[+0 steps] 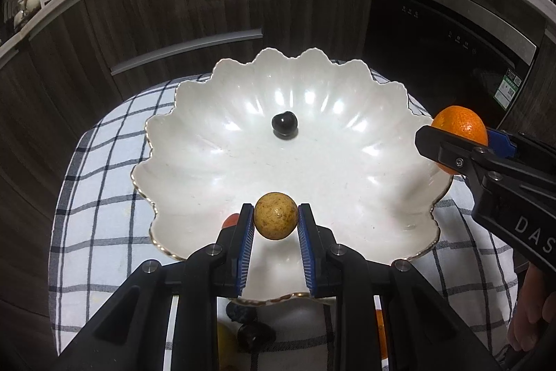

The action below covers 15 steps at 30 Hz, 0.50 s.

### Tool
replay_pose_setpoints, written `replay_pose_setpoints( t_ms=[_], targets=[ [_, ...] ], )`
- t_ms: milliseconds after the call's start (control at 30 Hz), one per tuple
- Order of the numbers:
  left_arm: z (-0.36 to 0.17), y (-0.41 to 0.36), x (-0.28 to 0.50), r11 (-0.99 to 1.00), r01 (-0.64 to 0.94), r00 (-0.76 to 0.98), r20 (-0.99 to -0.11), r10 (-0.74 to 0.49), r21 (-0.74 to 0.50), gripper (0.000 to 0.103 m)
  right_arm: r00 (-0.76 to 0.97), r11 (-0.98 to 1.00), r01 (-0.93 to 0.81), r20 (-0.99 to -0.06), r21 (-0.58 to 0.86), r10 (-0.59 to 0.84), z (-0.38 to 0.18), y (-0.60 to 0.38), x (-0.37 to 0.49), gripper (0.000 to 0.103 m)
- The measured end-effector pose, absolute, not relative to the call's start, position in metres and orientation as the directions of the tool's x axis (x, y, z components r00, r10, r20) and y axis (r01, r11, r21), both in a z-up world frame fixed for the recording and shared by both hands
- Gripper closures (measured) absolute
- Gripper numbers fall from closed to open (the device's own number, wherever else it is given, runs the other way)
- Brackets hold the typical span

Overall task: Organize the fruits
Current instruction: 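Carry the mandarin in the right tool and longan in the left tool over the bowl, then open the right tool over the bowl while the left tool releases the longan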

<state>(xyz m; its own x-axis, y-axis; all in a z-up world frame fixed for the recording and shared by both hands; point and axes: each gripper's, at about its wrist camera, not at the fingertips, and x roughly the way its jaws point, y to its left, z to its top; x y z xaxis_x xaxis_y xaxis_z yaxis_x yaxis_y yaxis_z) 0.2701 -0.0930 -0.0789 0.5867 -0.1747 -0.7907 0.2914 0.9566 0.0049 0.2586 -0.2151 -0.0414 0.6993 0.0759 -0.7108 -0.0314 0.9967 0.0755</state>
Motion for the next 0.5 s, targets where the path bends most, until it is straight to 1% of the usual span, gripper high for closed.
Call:
replay_pose_setpoints(
  t_ms=[133, 200, 267, 367, 400, 433, 500],
  targets=[
    [-0.0817, -0.0945, 0.2727, 0.956, 0.294, 0.582, -0.793, -0.18, -0.001, 0.077, 0.692, 0.996, -0.033, -0.717, 0.085, 0.084, -0.0446, -0.2169, 0.2616, 0.06],
    [-0.0823, -0.0962, 0.2723, 0.956, 0.293, 0.588, -0.792, -0.165, 0.018, 0.076, 0.689, 0.995, -0.04, -0.719, 0.087, 0.09, -0.0455, -0.2165, 0.2632, 0.06],
    [-0.0821, -0.0982, 0.2709, 0.955, 0.293, 0.598, -0.788, -0.146, 0.046, 0.065, 0.69, 0.997, -0.038, -0.719, 0.07, 0.077, -0.0453, -0.2153, 0.2638, 0.06],
    [-0.0808, -0.0965, 0.2696, 0.956, 0.291, 0.604, -0.783, -0.15, 0.041, 0.054, 0.693, 0.997, -0.042, -0.717, 0.068, 0.078, -0.0448, -0.2151, 0.2644, 0.058],
    [-0.0807, -0.0956, 0.2698, 0.956, 0.289, 0.603, -0.783, -0.151, 0.038, 0.053, 0.695, 0.997, -0.04, -0.715, 0.064, 0.073, -0.0443, -0.2152, 0.2644, 0.05],
    [-0.0804, -0.0944, 0.2697, 0.957, 0.287, 0.601, -0.784, -0.154, 0.032, 0.052, 0.701, 0.998, -0.035, -0.71, 0.058, 0.066, -0.0428, -0.2154, 0.2638, 0.039],
    [-0.0795, -0.0928, 0.2698, 0.959, 0.283, 0.6, -0.785, -0.155, 0.027, 0.051, 0.717, 0.998, -0.019, -0.695, 0.056, 0.053, -0.0386, -0.2169, 0.2617, 0.033]
  ],
)
